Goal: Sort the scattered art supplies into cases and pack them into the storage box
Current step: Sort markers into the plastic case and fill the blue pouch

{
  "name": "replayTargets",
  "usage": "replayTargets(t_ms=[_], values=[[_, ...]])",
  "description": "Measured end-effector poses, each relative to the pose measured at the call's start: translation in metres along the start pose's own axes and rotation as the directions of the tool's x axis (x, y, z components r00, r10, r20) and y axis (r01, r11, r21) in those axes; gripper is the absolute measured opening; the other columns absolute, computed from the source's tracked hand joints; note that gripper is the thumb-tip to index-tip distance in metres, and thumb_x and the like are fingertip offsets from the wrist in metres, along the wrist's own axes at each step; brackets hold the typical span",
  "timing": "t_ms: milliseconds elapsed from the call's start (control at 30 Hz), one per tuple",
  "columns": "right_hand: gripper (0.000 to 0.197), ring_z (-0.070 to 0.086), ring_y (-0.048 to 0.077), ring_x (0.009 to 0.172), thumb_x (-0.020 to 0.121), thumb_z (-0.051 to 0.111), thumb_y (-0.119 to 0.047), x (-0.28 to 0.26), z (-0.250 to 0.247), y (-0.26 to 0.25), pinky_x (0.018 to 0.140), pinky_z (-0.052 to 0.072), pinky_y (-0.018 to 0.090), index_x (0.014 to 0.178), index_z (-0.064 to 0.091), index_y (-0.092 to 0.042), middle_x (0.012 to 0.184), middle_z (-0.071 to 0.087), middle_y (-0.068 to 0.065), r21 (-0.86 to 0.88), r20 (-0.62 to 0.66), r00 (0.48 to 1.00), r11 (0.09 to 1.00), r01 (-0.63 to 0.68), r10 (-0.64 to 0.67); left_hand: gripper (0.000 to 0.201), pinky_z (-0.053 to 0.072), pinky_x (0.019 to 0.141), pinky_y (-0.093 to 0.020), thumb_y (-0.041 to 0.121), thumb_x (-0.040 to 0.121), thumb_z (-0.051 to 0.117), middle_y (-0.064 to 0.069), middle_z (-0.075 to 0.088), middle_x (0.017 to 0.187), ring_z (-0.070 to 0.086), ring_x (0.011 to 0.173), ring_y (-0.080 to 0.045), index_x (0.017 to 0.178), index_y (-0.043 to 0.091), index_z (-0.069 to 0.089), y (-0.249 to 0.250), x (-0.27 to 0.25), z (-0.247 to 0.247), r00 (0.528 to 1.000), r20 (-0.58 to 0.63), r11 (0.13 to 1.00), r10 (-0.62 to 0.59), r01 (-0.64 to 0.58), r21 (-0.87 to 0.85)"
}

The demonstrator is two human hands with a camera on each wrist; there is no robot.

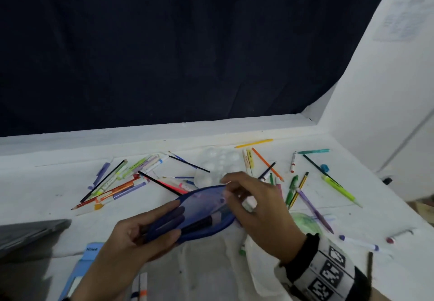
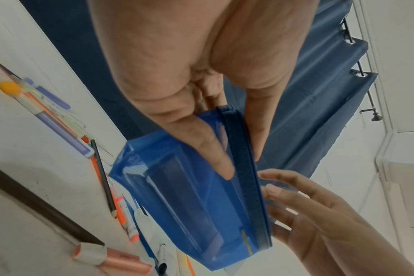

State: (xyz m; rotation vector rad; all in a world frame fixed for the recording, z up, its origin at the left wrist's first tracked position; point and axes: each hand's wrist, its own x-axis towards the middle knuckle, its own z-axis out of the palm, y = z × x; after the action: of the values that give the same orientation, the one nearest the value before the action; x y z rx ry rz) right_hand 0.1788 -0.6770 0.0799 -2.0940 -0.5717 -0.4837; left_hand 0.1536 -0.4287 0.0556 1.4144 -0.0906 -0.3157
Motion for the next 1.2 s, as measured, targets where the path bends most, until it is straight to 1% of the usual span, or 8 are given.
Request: replayTargets(t_ms=[133,267,467,533,767,867,1033,1200], values=[[0.014,0.057,0.009,0.061,0.09,0.067,-0.007,-0.002,-0.041,0.017,0.056,0.042,0.014,0.092,0.063,-0.021,0.069,0.062,-0.012,-0.136,-0.143,0.988,0.988,-0.076,0.056,0.089,0.059,0.087,-0.037,0.046,0.029,0.1,-0.004,0.072,0.12,0.068,0.113,-0.021,0.113,0.029,0.076,0.002,0.005,0.016,1.0,0.011,1.0,-0.002,0.002,-0.008],[0.011,0.058,0.01,0.059,0.087,0.066,-0.018,-0.004,-0.093,0.075,0.059,0.047,0.022,0.083,0.06,-0.027,0.067,0.062,-0.01,-0.425,-0.004,0.959,0.868,-0.259,0.284,0.09,0.06,0.083,-0.034,0.047,0.029,0.1,-0.006,0.073,0.119,0.069,0.112,-0.021,0.113,0.027,0.076,0.004,0.012,0.038,1.0,-0.005,1.0,0.011,-0.011,-0.012],[0.033,0.061,0.014,0.084,0.089,0.06,-0.056,-0.028,-0.144,0.152,0.068,0.048,0.024,0.101,0.063,-0.025,0.097,0.065,-0.004,-0.854,0.181,0.639,0.441,-0.274,0.748,0.09,0.06,0.081,-0.032,0.046,0.029,0.1,-0.007,0.073,0.118,0.069,0.112,-0.021,0.113,0.025,0.076,0.002,0.018,0.083,0.997,-0.063,0.999,0.033,-0.034,-0.02],[0.044,0.062,0.017,0.088,0.086,0.059,-0.064,-0.034,-0.149,0.168,0.072,0.051,0.026,0.102,0.063,-0.023,0.099,0.065,-0.002,-0.863,0.236,0.582,0.443,-0.243,0.778,0.088,0.06,0.081,-0.032,0.043,0.031,0.1,-0.008,0.073,0.117,0.069,0.111,-0.022,0.114,0.025,0.076,-0.001,0.02,0.099,0.996,-0.089,0.999,0.03,-0.032,-0.019],[0.032,0.06,0.013,0.078,0.088,0.063,-0.053,-0.029,-0.155,0.195,0.061,0.043,0.021,0.09,0.065,-0.022,0.087,0.065,-0.005,-0.736,0.423,0.55,0.628,-0.255,0.72,0.083,0.058,0.088,-0.036,0.041,0.036,0.098,-0.005,0.073,0.119,0.068,0.112,-0.021,0.114,0.027,0.076,-0.01,0.022,0.147,0.978,-0.206,0.999,0.039,-0.038,0.007],[0.026,0.055,0.012,0.067,0.089,0.063,-0.043,-0.026,-0.159,0.2,0.058,0.041,0.023,0.073,0.057,-0.023,0.077,0.061,-0.005,-0.671,0.437,0.588,0.682,-0.291,0.681,0.088,0.057,0.088,-0.036,0.045,0.031,0.1,-0.005,0.073,0.119,0.069,0.112,-0.021,0.113,0.026,0.076,-0.013,0.021,0.164,0.964,-0.262,0.999,0.04,-0.043,-0.007],[0.023,0.064,0.02,0.056,0.092,0.06,-0.031,-0.02,-0.167,0.19,0.06,0.056,0.04,0.072,0.056,-0.022,0.062,0.064,0.0,-0.296,0.286,0.838,0.874,-0.385,0.466,0.087,0.057,0.09,-0.037,0.047,0.032,0.1,-0.006,0.073,0.119,0.068,0.113,-0.024,0.113,0.029,0.076,-0.017,0.022,0.18,0.949,-0.312,0.999,0.039,-0.035,0.017],[0.015,0.055,0.015,0.064,0.098,0.056,-0.024,-0.011,-0.176,0.159,0.061,0.045,0.024,0.083,0.056,-0.025,0.066,0.057,-0.007,-0.078,0.115,0.991,0.995,-0.056,0.064,0.083,0.058,0.088,-0.034,0.041,0.036,0.098,-0.006,0.073,0.119,0.068,0.113,-0.022,0.114,0.028,0.075,-0.019,0.028,0.188,0.945,-0.326,0.999,0.037,-0.031,0.023]])
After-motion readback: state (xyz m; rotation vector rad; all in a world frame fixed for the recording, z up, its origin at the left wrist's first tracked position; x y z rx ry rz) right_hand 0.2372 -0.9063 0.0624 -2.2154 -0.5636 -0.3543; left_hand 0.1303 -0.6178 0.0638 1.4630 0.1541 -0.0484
